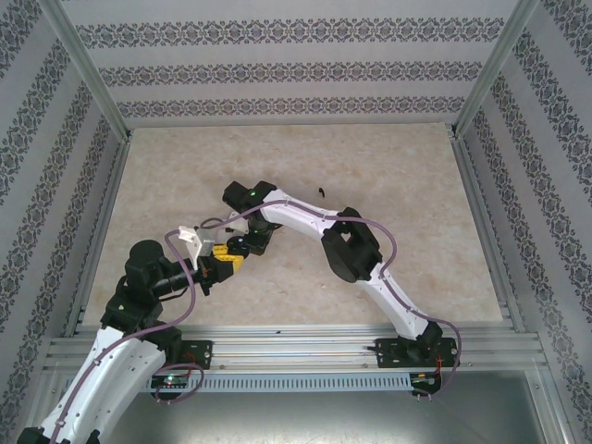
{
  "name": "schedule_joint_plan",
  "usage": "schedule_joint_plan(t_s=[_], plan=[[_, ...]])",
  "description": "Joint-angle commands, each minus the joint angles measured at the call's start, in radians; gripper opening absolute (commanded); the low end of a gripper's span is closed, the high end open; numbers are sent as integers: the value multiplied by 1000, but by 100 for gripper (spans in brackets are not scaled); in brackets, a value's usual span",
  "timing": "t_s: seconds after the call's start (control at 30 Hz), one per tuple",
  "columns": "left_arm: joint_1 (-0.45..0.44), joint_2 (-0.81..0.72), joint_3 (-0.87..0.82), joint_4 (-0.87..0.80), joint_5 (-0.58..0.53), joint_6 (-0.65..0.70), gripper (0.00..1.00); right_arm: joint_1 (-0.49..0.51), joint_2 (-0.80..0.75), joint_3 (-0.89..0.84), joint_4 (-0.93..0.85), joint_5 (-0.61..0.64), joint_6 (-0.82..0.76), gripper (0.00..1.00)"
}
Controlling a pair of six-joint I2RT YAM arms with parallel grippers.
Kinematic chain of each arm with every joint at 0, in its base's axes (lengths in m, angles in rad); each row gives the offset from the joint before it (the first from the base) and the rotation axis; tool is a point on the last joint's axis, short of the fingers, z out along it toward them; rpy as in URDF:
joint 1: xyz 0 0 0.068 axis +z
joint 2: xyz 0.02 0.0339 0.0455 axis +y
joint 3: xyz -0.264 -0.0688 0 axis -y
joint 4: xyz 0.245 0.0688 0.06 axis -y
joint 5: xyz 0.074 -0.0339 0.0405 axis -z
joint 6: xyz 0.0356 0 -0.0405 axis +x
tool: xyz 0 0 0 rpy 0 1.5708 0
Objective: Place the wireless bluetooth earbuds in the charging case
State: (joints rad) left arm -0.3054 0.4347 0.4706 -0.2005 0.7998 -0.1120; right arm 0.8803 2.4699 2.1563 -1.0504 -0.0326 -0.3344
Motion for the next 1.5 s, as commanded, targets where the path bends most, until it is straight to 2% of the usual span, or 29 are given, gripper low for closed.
schedule_joint_plan(t_s=[0.0,0.37,0.6,0.7,0.83,0.97,1.13,1.2,1.47], plan=[[11,1,-3,51,6,-14,0,-35,-15,-38,-47,33,28,42],[12,25,0,100,17,-46,0,-98,-83,-131,-20,-64,161,29],[12,57,-4,131,38,-61,0,-171,-170,-259,88,-258,325,25],[12,68,-6,147,44,-67,0,-198,-240,-381,190,-360,434,24],[11,93,-21,197,53,-88,0,-221,-342,-562,363,-468,583,17],[12,126,-26,242,67,-107,0,-205,-380,-594,371,-418,586,17],[12,120,-21,221,61,-91,0,-134,-352,-478,258,-196,445,41],[12,107,-23,205,56,-83,0,-116,-332,-439,247,-132,408,47],[11,57,-28,143,39,-62,0,-86,-193,-225,125,-1,280,46]])
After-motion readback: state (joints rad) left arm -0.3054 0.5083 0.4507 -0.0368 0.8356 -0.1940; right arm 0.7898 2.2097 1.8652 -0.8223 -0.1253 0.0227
